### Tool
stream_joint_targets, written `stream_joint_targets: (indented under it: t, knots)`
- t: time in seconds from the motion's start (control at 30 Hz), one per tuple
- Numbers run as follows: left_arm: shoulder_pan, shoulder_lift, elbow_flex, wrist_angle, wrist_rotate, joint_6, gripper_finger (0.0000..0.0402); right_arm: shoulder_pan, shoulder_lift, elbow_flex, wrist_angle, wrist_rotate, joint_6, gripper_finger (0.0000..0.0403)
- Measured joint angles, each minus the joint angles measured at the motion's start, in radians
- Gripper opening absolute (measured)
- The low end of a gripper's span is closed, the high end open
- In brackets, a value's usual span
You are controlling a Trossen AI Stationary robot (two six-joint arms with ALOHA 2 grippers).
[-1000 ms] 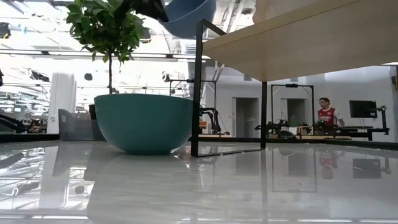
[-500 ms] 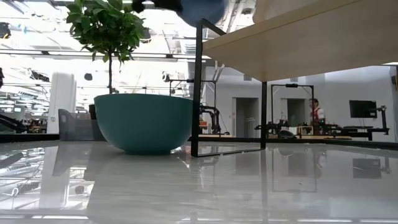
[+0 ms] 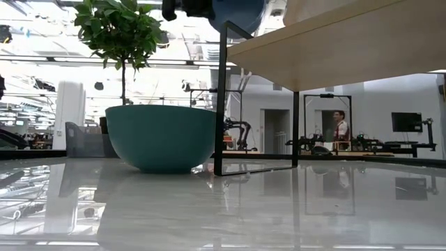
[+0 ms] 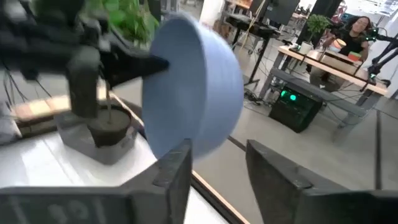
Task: Place and stack bowls onto a shelf
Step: Stack the blue bowl on top of the pink bowl on the shelf
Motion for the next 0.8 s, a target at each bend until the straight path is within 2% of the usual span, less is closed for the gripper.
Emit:
stream_joint_targets:
  t: [0.2,0.33,0.5,0.63,0.8]
  knots:
    - [0.017,0.002,0.000,-0.001,0.039,-0.013,0.0000,-0.043,0.065,0.001,0.134,-0.003,-0.088,0.0243]
    - [0.017,0.002,0.000,-0.001,0.041,-0.008,0.0000,-0.068,0.104,0.002,0.190,0.015,-0.158,0.0248]
    - [0.013,0.002,0.000,-0.005,0.057,0.014,0.0000,-0.092,0.138,0.001,0.180,0.074,-0.150,0.0240]
    - [0.009,0.002,-0.001,-0.005,0.057,0.032,0.0000,-0.099,0.137,0.001,0.193,0.089,-0.155,0.0201]
    - [0.007,0.002,-0.001,-0.005,0.067,0.031,0.0000,-0.098,0.132,0.000,0.200,0.108,-0.149,0.0081]
